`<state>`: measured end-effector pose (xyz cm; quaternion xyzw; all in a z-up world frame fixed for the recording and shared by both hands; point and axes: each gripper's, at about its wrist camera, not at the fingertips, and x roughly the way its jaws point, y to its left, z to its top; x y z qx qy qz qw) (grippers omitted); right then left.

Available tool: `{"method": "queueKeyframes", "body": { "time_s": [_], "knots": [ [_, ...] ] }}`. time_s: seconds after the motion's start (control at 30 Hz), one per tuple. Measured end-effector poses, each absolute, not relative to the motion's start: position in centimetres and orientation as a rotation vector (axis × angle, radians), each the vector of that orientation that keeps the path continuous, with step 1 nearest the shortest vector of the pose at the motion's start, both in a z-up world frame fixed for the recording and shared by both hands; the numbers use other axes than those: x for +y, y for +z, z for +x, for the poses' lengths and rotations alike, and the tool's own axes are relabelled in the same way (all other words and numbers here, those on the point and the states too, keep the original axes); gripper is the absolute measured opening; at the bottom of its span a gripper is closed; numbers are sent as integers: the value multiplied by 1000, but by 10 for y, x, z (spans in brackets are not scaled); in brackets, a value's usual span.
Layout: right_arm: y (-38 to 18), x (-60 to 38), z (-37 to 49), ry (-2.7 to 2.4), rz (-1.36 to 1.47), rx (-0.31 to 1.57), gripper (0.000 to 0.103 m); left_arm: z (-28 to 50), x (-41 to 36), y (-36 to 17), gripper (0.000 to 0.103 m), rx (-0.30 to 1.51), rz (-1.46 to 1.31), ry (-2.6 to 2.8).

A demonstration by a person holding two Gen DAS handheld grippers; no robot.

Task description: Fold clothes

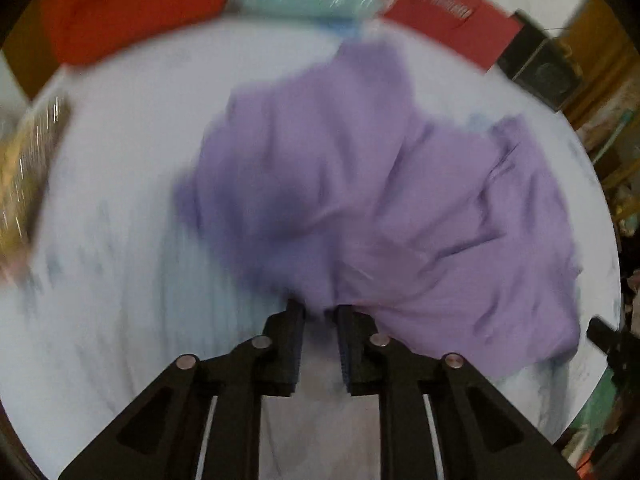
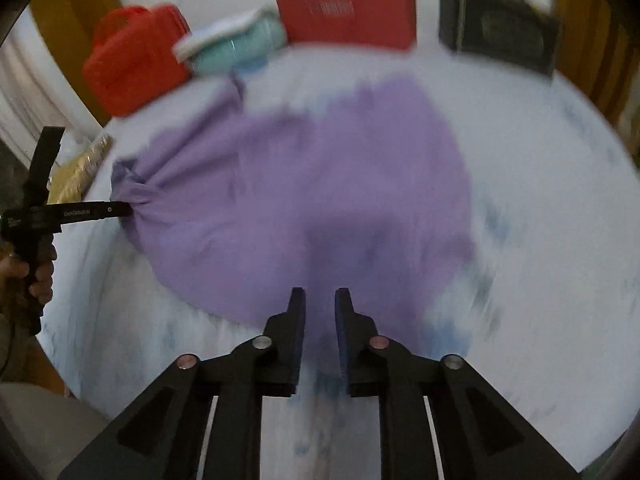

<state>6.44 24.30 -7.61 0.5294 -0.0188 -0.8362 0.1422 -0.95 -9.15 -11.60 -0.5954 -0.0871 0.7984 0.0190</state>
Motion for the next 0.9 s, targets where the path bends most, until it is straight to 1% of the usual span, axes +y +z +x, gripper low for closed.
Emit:
{"method": "queueKeyframes", "body": {
  "time_s": [0.03, 0.07, 0.1, 0.13, 0.17, 0.23, 0.3, 0.43, 0.53, 0.63, 0.77, 0.9],
  "knots": [
    [-83, 247, 70, -2409, 1550, -77, 20, -7, -95, -117, 24, -278, -1856, 2484],
    [-85, 251, 74, -2417, 1563, -96, 28, -6, -99, -115, 35, -279, -1844, 2505],
    [-86, 255, 77, -2429, 1565, -116, 33, -5, -102, -112, 44, -279, -1833, 2527],
    [-83, 259, 78, -2444, 1559, -131, 42, -4, -106, -110, 48, -280, -1821, 2548],
    [-80, 262, 79, -2458, 1554, -147, 45, -3, -110, -107, 52, -281, -1809, 2570],
    [-78, 267, 78, -2488, 1530, -159, 48, -8, -115, -99, 55, -285, -1778, 2606],
    [-73, 269, 65, -2507, 1508, -151, 62, -17, -113, -93, 59, -268, -1761, 2629],
    [-68, 260, 31, -2515, 1470, -131, 65, -36, -104, -84, 59, -214, -1742, 2663],
    [-72, 250, 1, -2509, 1472, -148, 66, -43, -102, -69, 59, -228, -1686, 2677],
    [-77, 245, -25, -2495, 1487, -153, 66, -54, -100, -58, 64, -190, -1650, 2689],
    [-86, 237, -59, -2476, 1520, -122, 66, -60, -110, -65, 64, -204, -1700, 2664],
    [-90, 224, -81, -2456, 1511, -40, 66, -60, -115, -73, 64, -252, -1708, 2634]
  ]
}}
